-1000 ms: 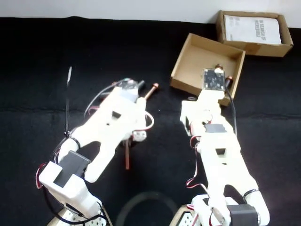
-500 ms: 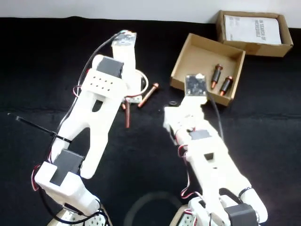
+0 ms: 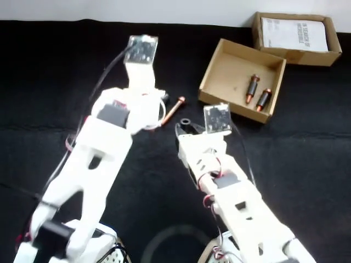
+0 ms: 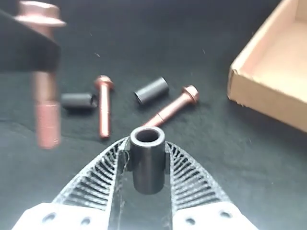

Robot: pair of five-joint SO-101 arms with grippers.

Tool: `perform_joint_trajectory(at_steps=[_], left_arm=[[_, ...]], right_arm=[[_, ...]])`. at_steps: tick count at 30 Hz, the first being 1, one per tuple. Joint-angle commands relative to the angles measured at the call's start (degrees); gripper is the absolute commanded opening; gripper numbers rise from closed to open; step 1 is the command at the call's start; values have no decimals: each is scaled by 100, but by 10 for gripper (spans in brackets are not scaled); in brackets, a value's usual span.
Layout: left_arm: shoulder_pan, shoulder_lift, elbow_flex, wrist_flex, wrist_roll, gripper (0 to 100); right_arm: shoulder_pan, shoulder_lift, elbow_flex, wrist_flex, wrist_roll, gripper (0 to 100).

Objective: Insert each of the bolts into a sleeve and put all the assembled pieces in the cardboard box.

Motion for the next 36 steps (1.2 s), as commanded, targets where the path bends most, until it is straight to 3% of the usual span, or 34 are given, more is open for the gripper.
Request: perform_joint_trajectory(at_steps=[1, 9, 20, 28, 36], left_arm=[[92, -884, 884, -1125, -114, 9], [505, -1288, 1156, -1407, -114, 9], [866, -1297, 242, -1380, -88, 9], [1851, -1604, -110, -747, -79, 9], [1877, -1622, -22, -730, -79, 9]], right_arm=[[-66, -716, 171, -127, 255, 8], [-101, -1701, 1007, -119, 545, 8], [-101, -2993, 2088, -92, 545, 8], [-84, -3301, 2237, -84, 545, 8], [-66, -3292, 2246, -84, 536, 8]])
